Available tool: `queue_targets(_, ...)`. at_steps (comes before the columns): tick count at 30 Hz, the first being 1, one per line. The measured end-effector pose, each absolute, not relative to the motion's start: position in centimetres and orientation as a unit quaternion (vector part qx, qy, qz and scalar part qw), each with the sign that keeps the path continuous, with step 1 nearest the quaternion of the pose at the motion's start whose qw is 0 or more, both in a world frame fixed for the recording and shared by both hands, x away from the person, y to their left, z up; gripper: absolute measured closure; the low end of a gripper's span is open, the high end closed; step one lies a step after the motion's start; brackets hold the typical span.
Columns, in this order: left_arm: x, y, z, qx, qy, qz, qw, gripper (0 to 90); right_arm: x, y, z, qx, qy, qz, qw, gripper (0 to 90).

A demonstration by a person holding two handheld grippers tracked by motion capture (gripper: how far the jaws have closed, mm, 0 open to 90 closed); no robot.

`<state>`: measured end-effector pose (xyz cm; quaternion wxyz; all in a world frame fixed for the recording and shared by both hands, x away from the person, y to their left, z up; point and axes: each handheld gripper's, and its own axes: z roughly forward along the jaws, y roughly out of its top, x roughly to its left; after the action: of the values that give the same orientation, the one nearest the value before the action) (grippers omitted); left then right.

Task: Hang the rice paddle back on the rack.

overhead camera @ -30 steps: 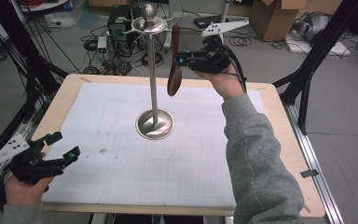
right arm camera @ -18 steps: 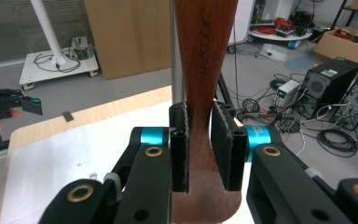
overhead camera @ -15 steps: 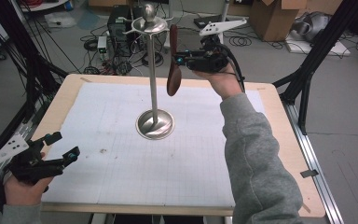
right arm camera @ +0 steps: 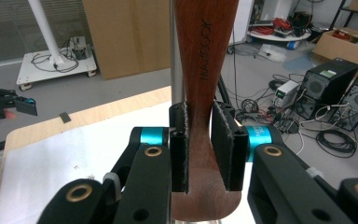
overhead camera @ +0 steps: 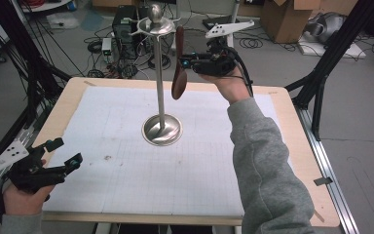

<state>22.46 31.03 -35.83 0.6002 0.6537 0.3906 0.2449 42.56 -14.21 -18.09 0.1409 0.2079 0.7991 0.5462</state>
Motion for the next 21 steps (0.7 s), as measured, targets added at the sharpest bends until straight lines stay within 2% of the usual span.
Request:
queue_targets(3,22.4,31.0,-35.8,0.653,0.39,0.246,0.6,8.6,42.4,-14.2,-18.2,0.209,0.796,0.549,0.146,71.7)
queue_targets(21,22.9,30.5,-35.3,0.652,0.379,0.243,0.61,8.6,40.1,-16.4,-21.5,0.22,0.784,0.548,0.191,21.1)
